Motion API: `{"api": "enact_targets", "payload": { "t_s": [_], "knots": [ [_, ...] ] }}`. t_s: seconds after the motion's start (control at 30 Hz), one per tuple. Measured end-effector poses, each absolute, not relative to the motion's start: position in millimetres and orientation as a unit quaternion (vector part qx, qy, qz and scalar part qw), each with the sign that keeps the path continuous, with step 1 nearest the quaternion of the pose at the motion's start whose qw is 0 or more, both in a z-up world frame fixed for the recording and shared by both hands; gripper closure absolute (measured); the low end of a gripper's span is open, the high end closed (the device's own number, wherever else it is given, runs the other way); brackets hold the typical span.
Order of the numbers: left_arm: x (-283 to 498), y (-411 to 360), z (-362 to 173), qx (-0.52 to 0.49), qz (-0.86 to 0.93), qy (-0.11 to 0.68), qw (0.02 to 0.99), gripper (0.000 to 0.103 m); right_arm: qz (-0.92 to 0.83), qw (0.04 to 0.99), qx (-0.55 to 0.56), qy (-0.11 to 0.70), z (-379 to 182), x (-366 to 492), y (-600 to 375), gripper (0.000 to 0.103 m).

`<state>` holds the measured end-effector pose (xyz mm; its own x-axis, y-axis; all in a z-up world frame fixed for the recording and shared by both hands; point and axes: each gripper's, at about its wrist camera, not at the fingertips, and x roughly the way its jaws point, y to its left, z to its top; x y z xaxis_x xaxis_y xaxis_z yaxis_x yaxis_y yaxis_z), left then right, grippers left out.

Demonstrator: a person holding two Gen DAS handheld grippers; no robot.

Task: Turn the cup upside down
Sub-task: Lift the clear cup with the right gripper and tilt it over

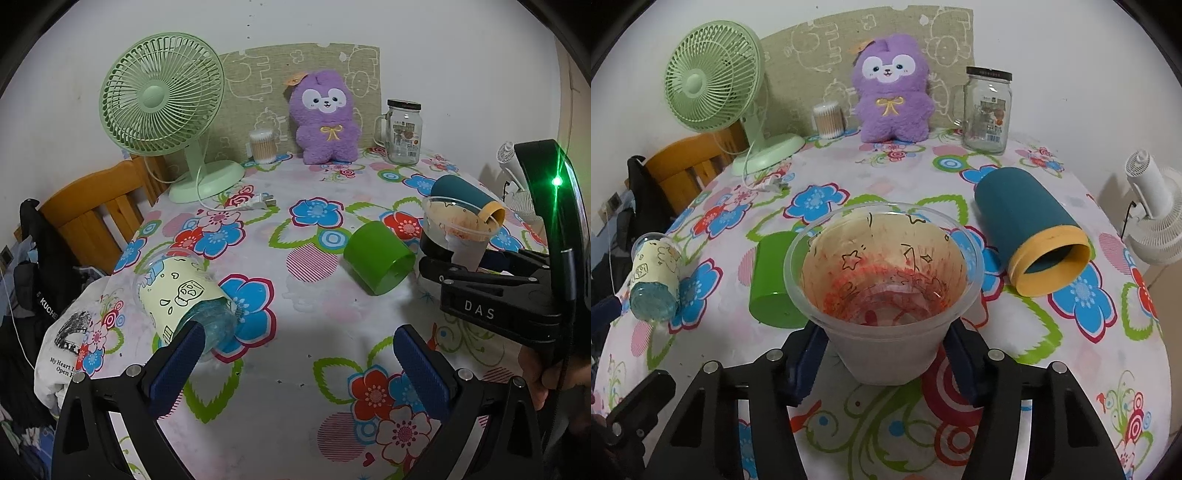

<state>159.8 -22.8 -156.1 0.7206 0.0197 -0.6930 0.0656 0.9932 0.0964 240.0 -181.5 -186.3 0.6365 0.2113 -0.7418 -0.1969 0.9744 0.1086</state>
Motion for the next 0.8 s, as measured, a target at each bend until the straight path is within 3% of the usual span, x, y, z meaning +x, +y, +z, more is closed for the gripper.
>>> {"api": "enact_targets", "payload": {
  "t_s": [0.43,0.8],
  "knots": [
    [137,-17,-150,0.050,-0.019,0.368,0.928,0.000,0.126,0.907,0.005,0.402,-159,201,-180,0.041],
    [87,-6,-152,0.046,-0.033,0.370,0.927,0.000,0.150,0.897,-0.068,0.411,-128,135,-169,0.041]
  ]
}}
